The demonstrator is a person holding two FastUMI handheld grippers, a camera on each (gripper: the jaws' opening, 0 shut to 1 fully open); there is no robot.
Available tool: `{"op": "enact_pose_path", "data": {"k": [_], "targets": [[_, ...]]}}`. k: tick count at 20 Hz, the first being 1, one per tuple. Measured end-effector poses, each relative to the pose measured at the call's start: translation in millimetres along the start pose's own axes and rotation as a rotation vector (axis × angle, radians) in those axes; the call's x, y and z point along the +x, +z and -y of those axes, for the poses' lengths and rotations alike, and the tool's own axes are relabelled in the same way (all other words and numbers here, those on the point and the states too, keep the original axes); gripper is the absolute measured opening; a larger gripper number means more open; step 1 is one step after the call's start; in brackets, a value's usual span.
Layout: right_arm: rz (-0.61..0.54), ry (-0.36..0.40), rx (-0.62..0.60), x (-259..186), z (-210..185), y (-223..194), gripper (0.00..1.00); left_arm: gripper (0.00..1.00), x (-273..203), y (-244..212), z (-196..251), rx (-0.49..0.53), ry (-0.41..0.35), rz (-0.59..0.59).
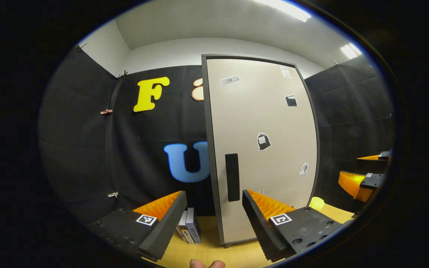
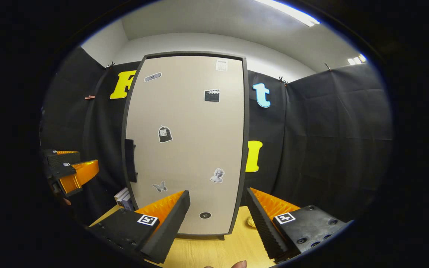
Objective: Open the cabinet door with the right hand, grasp the bottle in the cabinet with the left hand and place it on the coaster, then close the cabinet door with the right hand.
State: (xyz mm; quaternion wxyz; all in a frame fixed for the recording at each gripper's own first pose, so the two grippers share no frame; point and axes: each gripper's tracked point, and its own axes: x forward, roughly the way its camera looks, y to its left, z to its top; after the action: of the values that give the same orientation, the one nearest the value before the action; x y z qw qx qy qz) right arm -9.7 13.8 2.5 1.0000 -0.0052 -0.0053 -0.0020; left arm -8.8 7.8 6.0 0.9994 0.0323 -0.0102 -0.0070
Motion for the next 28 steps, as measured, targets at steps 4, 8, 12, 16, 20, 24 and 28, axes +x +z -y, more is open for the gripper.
{"op": "enact_pose_path", "data": {"k": [4,8,12,16,20,24,28], "targets": [[0.012,0.018,-0.008,5,-20,1,0.97,0.95,-2,-3,-12,0.005,0.005,0.004],[0.022,0.052,0.03,17,-53,3,0.97,0.98,-4,-9,-34,0.023,0.025,0.007],[0.02,0.085,0.059,37,-90,-1,0.97,0.97,-9,-20,-59,0.013,0.045,0.001],[0.021,0.109,0.082,63,-128,-5,0.97,0.98,-7,-31,-84,0.005,0.067,-0.011],[0.027,0.126,0.043,84,-162,-13,0.98,0.98,-5,-40,-109,-0.006,0.094,-0.02],[0.028,0.172,0.055,98,-204,-19,0.98,0.98,-5,-53,-127,-0.023,0.118,-0.038],[0.04,0.166,0.081,116,-229,-17,0.98,0.98,-5,-61,-138,-0.049,0.126,-0.047]]}}
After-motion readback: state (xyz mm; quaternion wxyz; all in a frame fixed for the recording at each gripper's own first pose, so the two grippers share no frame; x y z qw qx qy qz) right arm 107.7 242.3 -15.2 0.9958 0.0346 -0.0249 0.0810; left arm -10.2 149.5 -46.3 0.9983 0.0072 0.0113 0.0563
